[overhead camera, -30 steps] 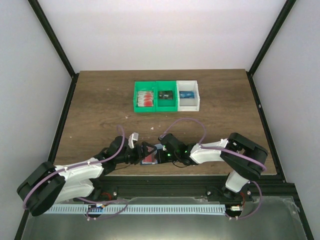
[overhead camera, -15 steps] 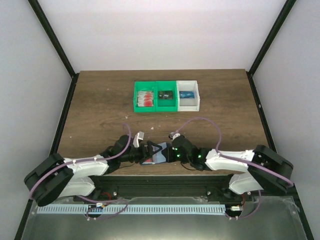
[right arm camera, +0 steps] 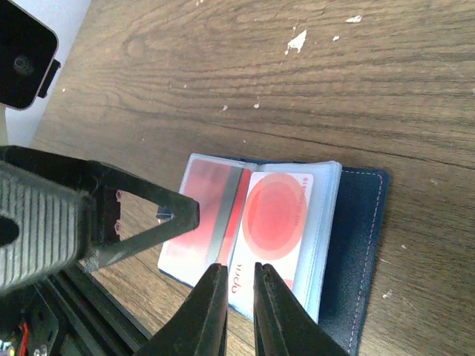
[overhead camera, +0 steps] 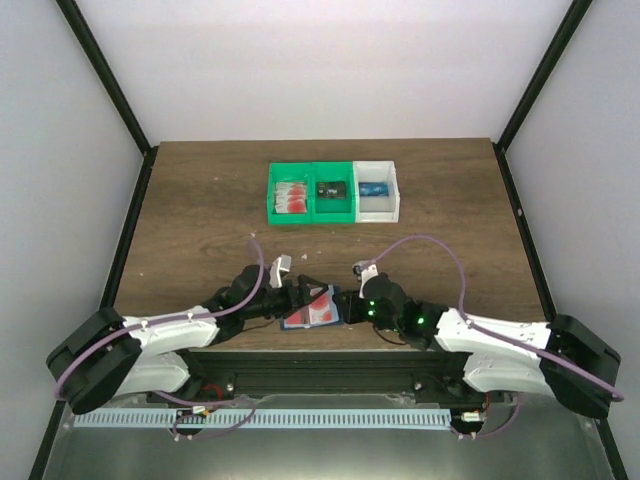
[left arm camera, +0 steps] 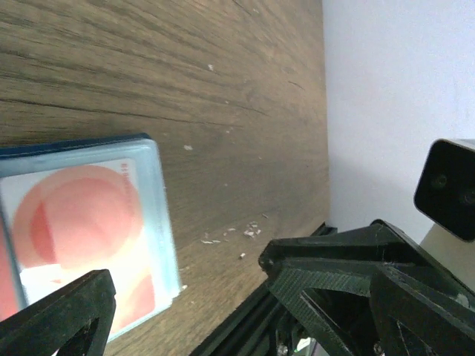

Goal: Take the credit cards out of the card holder

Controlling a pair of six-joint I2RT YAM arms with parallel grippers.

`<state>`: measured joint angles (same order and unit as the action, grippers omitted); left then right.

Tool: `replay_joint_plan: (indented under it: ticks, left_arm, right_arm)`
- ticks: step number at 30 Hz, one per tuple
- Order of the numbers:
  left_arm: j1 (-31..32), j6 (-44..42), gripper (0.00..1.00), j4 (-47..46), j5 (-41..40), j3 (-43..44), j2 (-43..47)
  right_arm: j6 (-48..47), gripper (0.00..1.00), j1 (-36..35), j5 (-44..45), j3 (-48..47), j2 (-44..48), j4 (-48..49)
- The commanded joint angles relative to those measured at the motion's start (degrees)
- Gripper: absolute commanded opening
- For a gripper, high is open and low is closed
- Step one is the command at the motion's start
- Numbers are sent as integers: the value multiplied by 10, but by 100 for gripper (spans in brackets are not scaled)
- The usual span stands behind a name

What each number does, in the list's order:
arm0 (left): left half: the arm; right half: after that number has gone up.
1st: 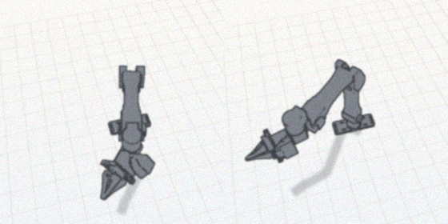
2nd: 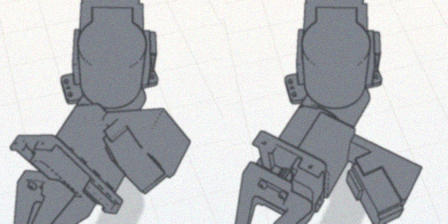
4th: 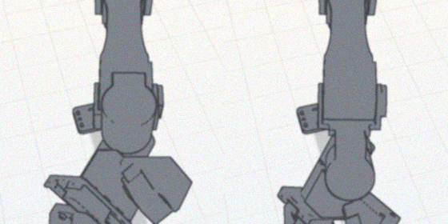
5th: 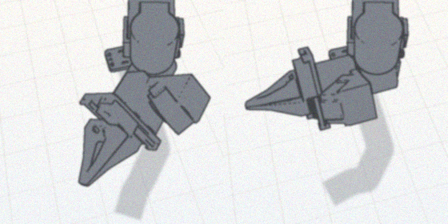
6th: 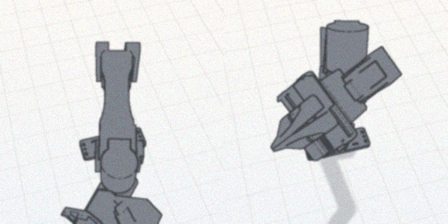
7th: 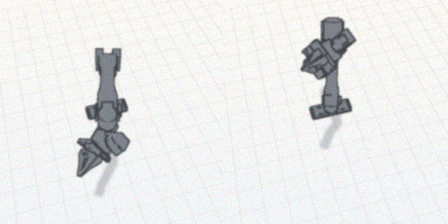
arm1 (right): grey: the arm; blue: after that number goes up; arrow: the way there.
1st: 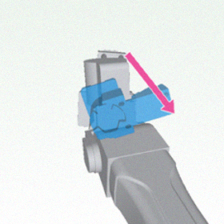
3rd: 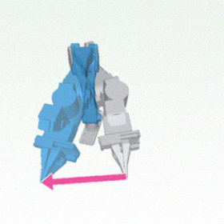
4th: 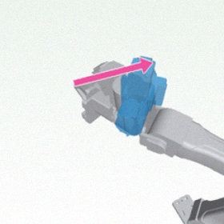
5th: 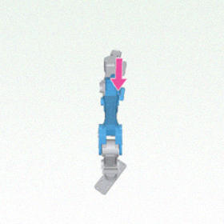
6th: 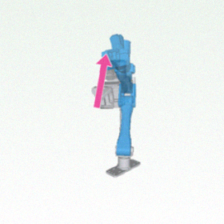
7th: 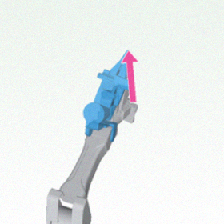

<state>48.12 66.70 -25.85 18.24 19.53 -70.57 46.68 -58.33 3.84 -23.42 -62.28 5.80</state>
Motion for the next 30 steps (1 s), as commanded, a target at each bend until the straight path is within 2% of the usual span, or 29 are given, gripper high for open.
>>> replay_joint_plan:
  ticks: [1, 13, 18, 26, 30]
  left_arm:
    - [-17, -8, 93, 6, -20, -32, 17]
    - [-38, -4, 74, -46, 1, -63, -23]
    - [-38, -8, 74, -60, 6, -63, -53]
    - [-38, -14, 76, -78, 22, -53, -98]
    - [-38, -11, 64, -131, 33, -58, -124]
  right_arm:
    - [-17, 13, -4, -15, -21, -22, 8]
    - [-35, 9, 6, -40, -55, -139, 36]
    - [-30, 9, 12, -30, -54, -158, 27]
    - [-15, 7, 24, -63, -30, -209, 54]
    - [-2, 6, 24, -72, -19, -220, 67]
